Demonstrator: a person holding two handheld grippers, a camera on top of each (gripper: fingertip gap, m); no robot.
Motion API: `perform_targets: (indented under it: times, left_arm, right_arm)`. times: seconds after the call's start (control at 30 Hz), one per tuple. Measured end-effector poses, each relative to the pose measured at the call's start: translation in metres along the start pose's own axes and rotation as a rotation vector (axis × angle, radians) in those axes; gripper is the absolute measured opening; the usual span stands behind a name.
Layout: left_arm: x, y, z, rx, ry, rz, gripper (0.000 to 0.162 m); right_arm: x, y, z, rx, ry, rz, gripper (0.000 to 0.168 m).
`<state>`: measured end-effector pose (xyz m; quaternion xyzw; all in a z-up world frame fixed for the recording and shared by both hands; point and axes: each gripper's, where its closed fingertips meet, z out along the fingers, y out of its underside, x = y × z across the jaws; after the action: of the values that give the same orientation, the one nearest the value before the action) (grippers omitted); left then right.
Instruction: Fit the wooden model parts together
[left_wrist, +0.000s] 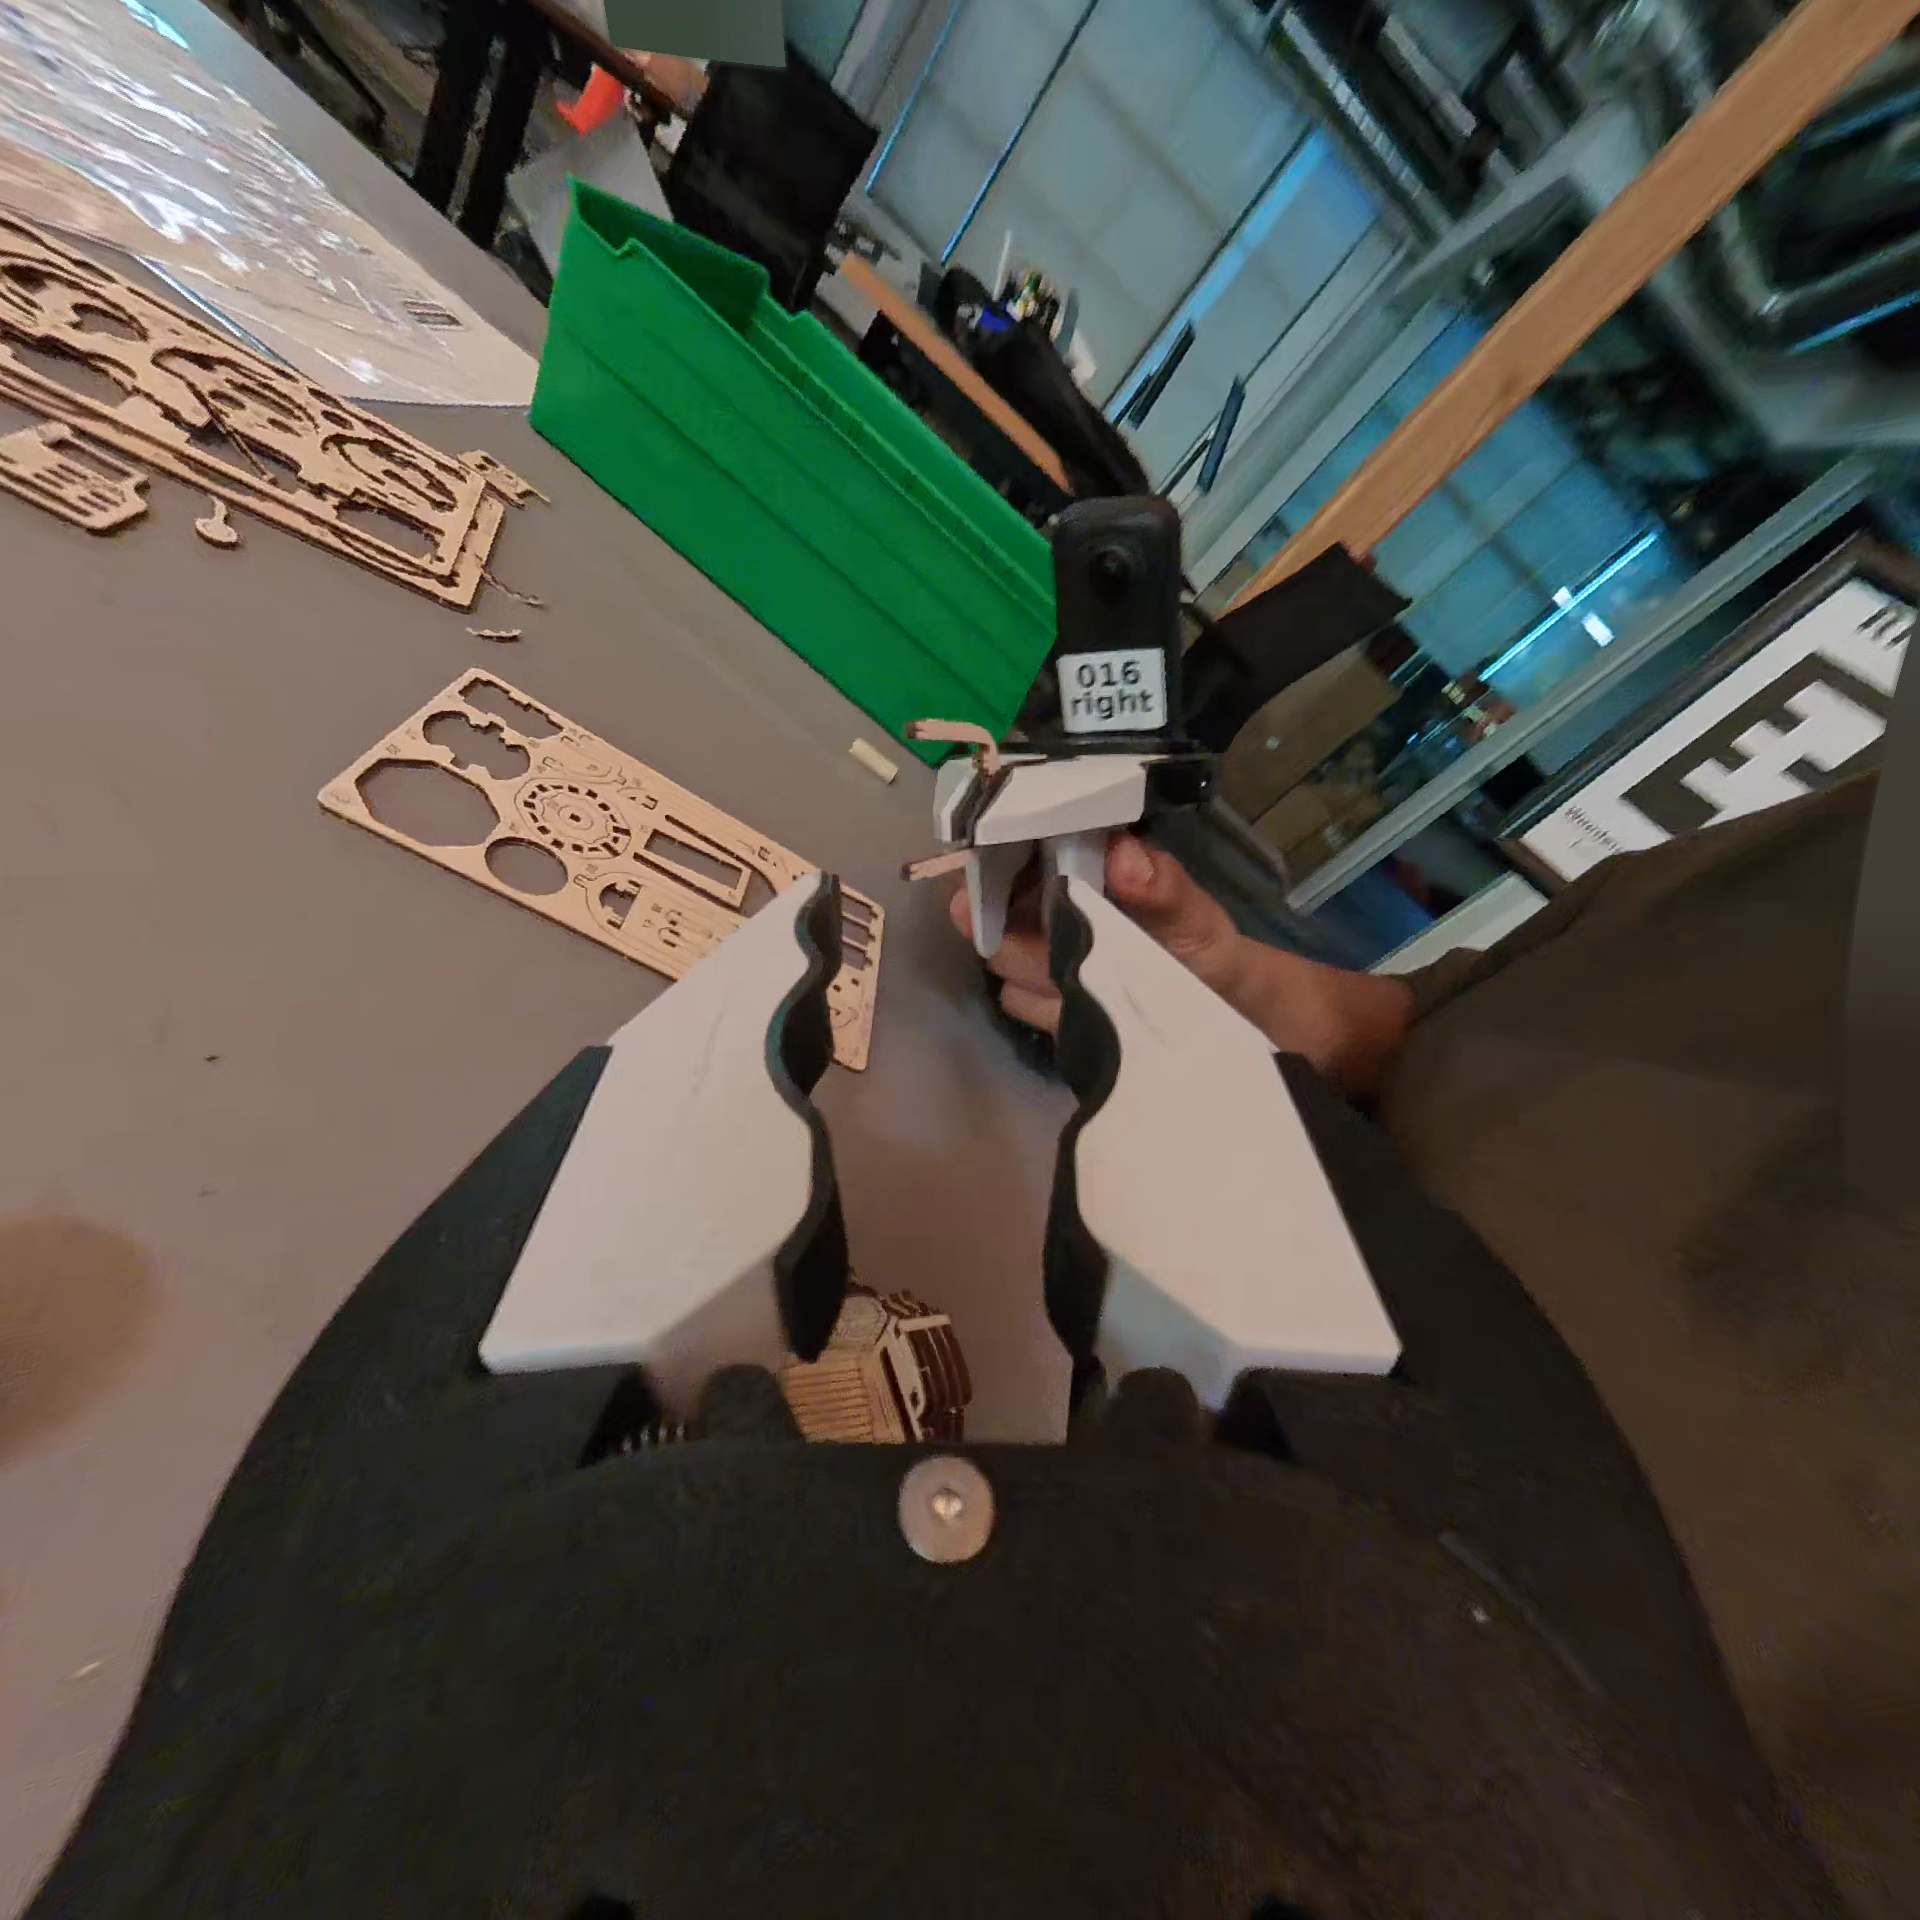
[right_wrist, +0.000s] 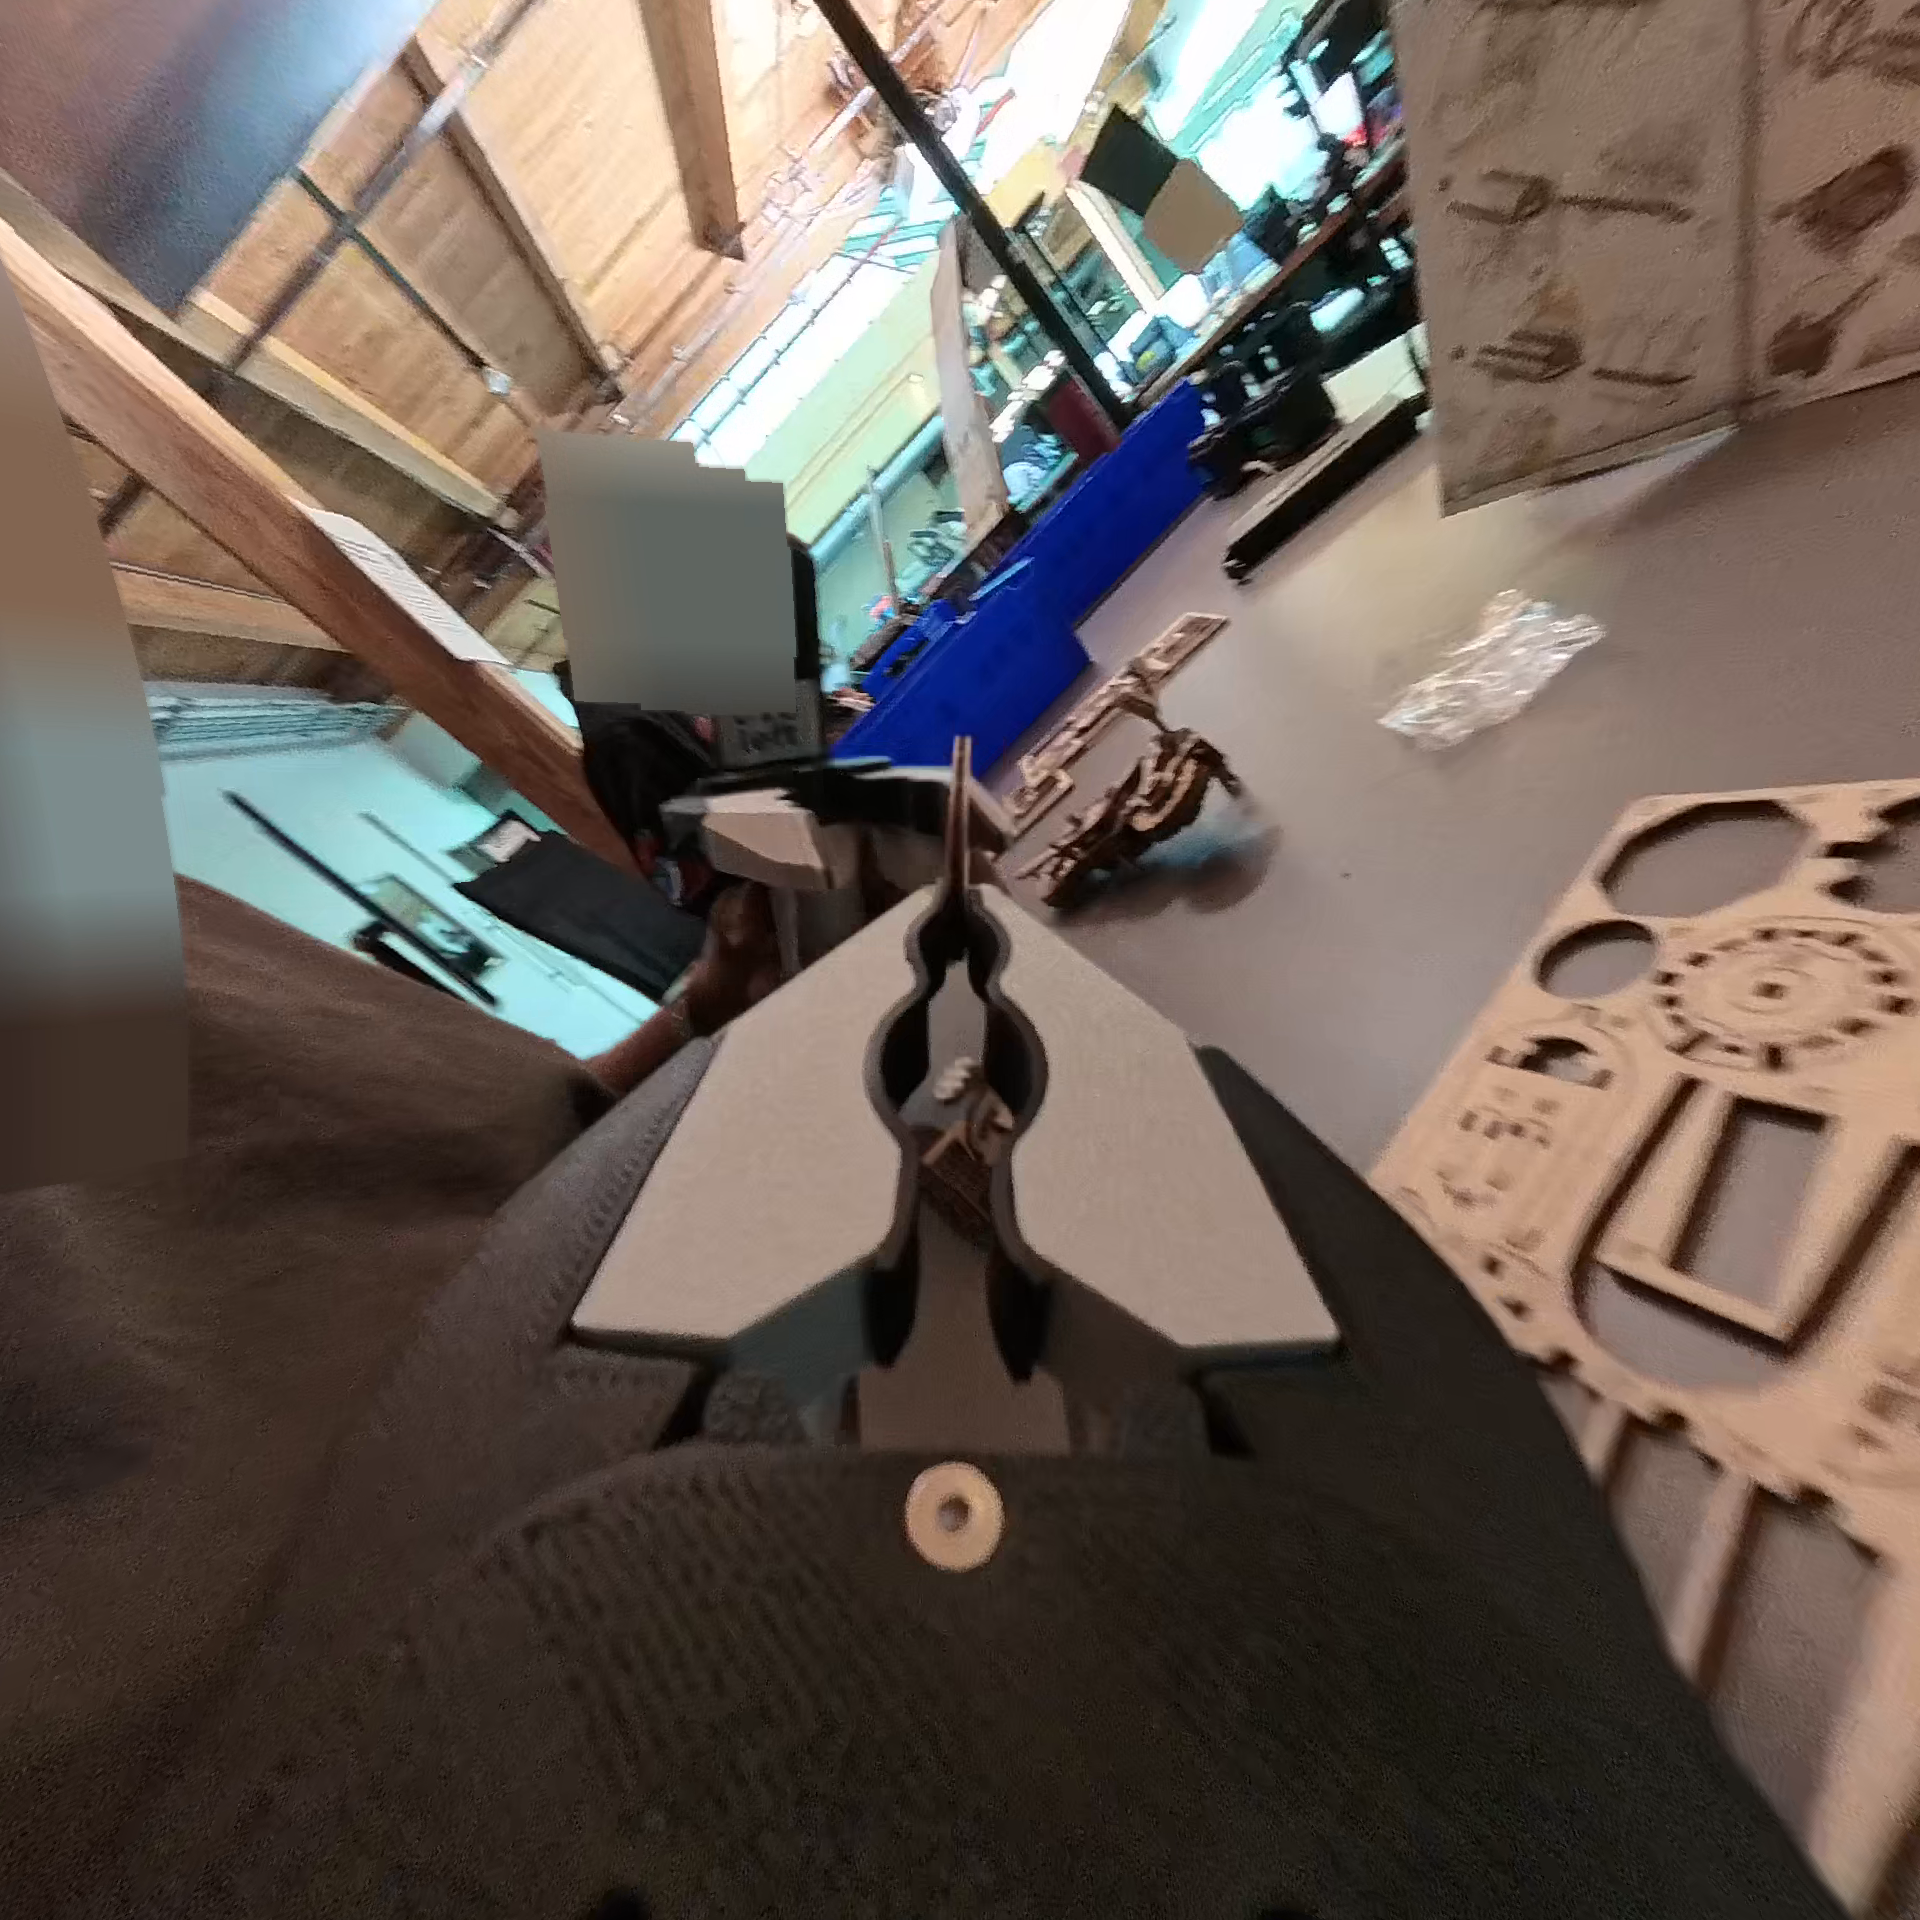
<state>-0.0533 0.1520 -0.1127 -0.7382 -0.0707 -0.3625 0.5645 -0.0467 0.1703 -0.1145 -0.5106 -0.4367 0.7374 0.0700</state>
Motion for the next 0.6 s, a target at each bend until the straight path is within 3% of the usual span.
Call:
perform_targets:
  times: [0.2,0.37,0.6]
  left_arm:
    - [-0.001,-0.004,-0.018,0.166,0.040,-0.093,0.031]
    - [0.005,-0.001,-0.028,0.230,0.093,-0.098,0.000]
    - [0.011,0.003,-0.026,0.210,0.155,-0.083,0.000]
  right_arm:
    - [-0.013,0.004,0.029,-0.021,-0.170,0.130,0.000]
    - [-0.017,0.010,0.031,-0.053,-0.192,0.143,0.000]
    - [-0.020,0.012,0.026,-0.060,-0.200,0.135,0.001]
